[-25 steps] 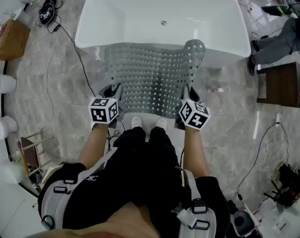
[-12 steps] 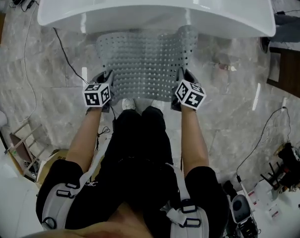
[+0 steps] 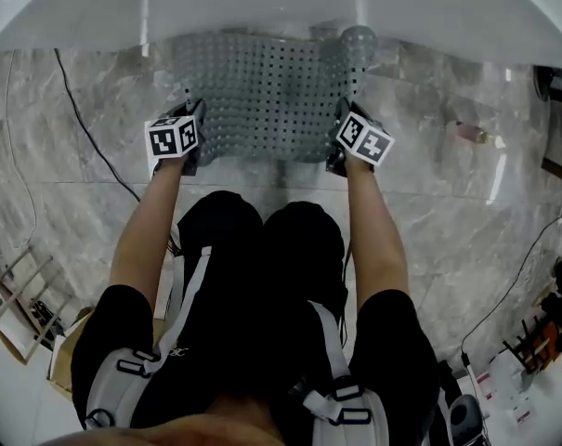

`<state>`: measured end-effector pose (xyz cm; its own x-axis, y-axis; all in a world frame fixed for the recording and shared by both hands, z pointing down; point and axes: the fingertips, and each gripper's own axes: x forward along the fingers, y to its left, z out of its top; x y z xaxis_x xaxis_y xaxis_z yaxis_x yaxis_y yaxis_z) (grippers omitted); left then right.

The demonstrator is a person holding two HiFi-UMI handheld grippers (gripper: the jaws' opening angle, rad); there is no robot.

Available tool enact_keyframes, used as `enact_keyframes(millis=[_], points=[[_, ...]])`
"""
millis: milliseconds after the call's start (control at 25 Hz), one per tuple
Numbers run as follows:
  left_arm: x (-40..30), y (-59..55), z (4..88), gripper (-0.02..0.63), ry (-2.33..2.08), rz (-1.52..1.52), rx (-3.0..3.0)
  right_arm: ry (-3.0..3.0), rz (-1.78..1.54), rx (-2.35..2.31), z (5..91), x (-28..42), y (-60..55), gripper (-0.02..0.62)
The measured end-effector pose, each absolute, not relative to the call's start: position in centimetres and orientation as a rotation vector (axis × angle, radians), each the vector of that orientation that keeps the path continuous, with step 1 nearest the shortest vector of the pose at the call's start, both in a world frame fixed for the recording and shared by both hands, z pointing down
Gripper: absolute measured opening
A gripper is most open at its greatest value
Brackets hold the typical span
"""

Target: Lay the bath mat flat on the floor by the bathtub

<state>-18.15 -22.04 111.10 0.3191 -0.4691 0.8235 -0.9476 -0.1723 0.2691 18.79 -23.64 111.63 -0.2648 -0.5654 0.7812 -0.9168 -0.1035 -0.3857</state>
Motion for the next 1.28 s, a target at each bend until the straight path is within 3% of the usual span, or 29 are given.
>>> enact_keyframes(millis=[240, 440, 560, 680, 720, 760, 800, 840, 880, 920, 1280], points=[[-20.5, -22.3, 120.7, 0.057, -1.277, 0.837, 1.608, -1.63, 1.306, 1.663, 120.2, 22.3, -24.8, 0.08], [-22.0, -20.6, 123.9, 0.147, -1.259, 0.93, 1.521, -1.436, 1.185, 1.533, 122.4, 25.5, -23.3, 0.146], [-23.5, -21.0, 123.9, 0.224, -1.328, 0.986, 1.529, -1.441, 1.084, 1.54, 122.5, 26.5, -24.3, 0.241], [-24.8, -21.9, 121.8, 0.235, -1.438, 0.998, 1.57, -1.543, 1.059, 1.566, 121.0, 26.0, -25.0, 0.259], [-24.9, -22.0, 120.7, 0.235, -1.457, 1.008, 1.59, -1.571, 1.059, 1.558, 120.0, 25.6, -24.6, 0.256], [-24.8, -22.1, 119.4, 0.235, -1.461, 1.019, 1.612, -1.606, 1.043, 1.55, 118.7, 25.1, -24.2, 0.199], [-24.4, -22.1, 117.7, 0.226, -1.458, 1.025, 1.638, -1.652, 1.012, 1.546, 117.0, 24.5, -23.9, 0.015], [-23.9, -22.2, 115.6, 0.16, -1.456, 1.025, 1.667, -1.709, 0.985, 1.537, 114.9, 23.6, -23.8, 0.006], [-23.2, -22.3, 113.2, 0.022, -1.458, 1.019, 1.7, -1.769, 0.975, 1.526, 112.5, 22.6, -23.8, 0.006], [-22.3, -22.4, 110.3, 0.003, -1.458, 1.008, 1.736, -1.819, 0.976, 1.518, 109.9, 21.6, -23.8, 0.006], [-12.3, -21.8, 75.7, 0.003, -1.437, 0.721, 1.953, -2.054, 0.941, 1.575, 76.4, 15.5, -21.8, 0.006]])
